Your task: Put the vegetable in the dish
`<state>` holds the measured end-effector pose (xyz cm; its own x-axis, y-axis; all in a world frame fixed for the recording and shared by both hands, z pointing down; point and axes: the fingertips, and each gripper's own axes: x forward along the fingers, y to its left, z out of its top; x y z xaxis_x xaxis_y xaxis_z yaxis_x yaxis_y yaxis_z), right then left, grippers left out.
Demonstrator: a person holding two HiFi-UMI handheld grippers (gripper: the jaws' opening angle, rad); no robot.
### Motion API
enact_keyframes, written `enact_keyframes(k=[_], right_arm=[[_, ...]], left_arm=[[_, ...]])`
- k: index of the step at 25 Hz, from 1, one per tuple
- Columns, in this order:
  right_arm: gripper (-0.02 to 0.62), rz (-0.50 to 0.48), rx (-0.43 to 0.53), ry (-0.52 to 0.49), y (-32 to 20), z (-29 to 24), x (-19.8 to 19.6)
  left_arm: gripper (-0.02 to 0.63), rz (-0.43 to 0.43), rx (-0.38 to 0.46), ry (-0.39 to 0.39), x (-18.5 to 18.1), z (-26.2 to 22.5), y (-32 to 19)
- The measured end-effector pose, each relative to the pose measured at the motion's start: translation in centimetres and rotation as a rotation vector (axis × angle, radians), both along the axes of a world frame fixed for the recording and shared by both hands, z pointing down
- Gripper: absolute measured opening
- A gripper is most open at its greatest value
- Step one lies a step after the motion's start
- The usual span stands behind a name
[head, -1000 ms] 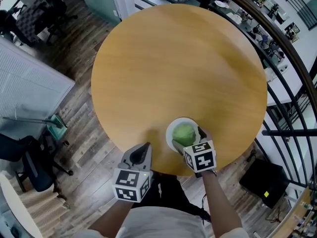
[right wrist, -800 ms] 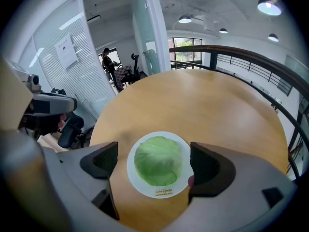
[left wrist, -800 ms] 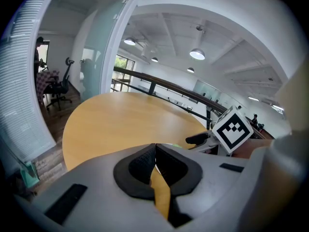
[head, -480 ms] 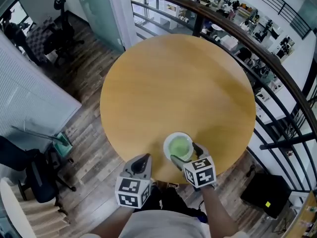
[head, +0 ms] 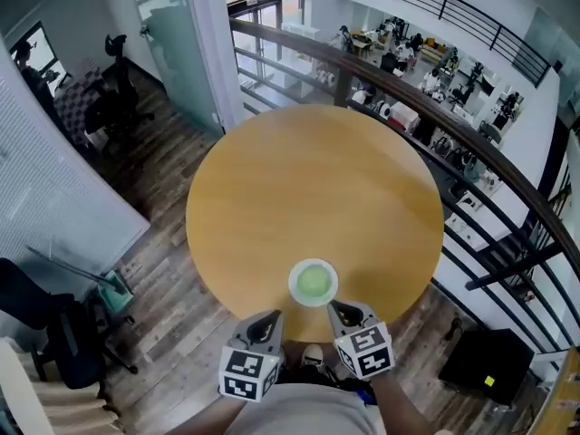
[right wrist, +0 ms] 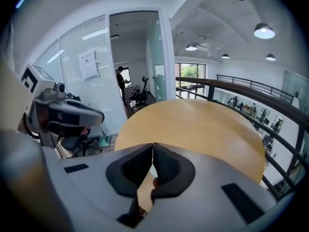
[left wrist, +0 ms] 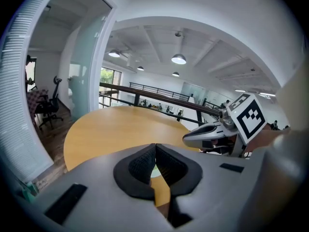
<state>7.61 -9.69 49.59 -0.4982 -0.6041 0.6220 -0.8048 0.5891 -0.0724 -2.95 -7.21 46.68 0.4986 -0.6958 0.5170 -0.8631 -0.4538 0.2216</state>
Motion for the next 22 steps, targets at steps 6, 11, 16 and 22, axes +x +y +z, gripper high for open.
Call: enact_keyframes(k=[6,11,16,22], right_arm=[[0.025,0.087,0.085,0.015,2.8,-4.1,1.6],[0.025,0.163,0.070,-0.019,4.0,-4.1,3.0],[0.025,0.190,0.039,-0.051,5.3,-3.6,3.3],[0.025,0.211,0.026,-0.098,5.0,-3.8,3.2]], left_arm=[[0.021,-0.006,-0.011,0.034,0.4,-0.6,1.5],[0.021,0.013,0.015,0.036,1.2,-1.8,0.8],[0.021,0.038,0.035,0.045,2.5,-2.8,0.8],[0.021,0.046,0.028,0.046,2.8,-2.7,0.8]])
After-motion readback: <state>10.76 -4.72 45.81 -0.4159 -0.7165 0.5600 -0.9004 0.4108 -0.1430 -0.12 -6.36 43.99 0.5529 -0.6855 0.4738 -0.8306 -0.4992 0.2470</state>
